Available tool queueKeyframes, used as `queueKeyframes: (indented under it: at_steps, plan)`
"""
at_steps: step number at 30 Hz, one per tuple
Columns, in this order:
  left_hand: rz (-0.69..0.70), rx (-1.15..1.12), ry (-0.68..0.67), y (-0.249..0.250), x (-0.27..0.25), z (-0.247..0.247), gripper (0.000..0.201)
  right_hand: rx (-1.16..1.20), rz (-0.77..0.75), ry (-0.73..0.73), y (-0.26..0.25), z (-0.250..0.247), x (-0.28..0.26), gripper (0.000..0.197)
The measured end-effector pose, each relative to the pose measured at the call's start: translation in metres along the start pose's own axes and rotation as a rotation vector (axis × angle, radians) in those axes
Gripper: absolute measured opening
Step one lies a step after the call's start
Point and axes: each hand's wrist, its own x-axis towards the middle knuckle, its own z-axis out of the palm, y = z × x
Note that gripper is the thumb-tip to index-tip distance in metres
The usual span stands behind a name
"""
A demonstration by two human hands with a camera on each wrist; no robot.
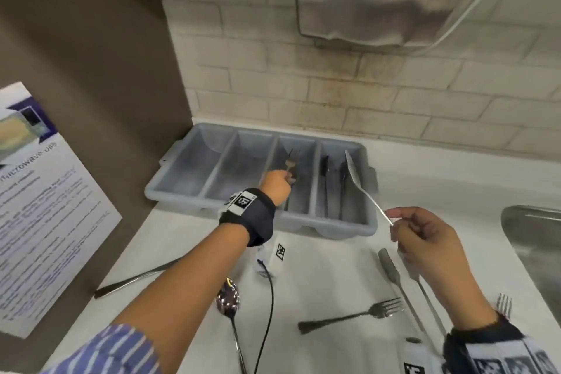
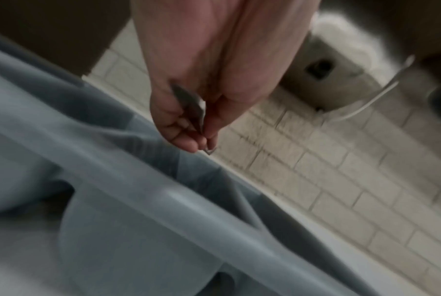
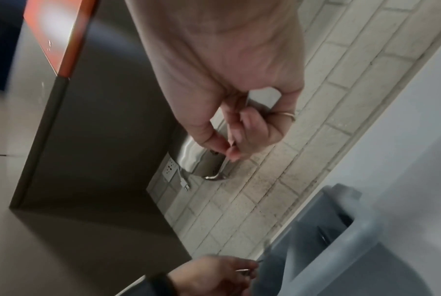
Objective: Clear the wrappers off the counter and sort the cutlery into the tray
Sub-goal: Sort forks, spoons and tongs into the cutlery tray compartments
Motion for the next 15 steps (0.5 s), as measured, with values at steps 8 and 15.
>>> queueKeyframes:
  at_steps: [8, 15]
  plan:
    - [-0.008, 0.494, -0.265, -0.019, 0.045, 0.021, 0.037, -0.117, -0.059, 0.043, -0.014, 0.091, 0.011, 0.027]
    - [0.218, 0.062, -0.120, -0.042, -0.022, -0.056, 0.046, -0.381, -0.113, -0.117, -0.049, 0.183, 0.065, 0.030]
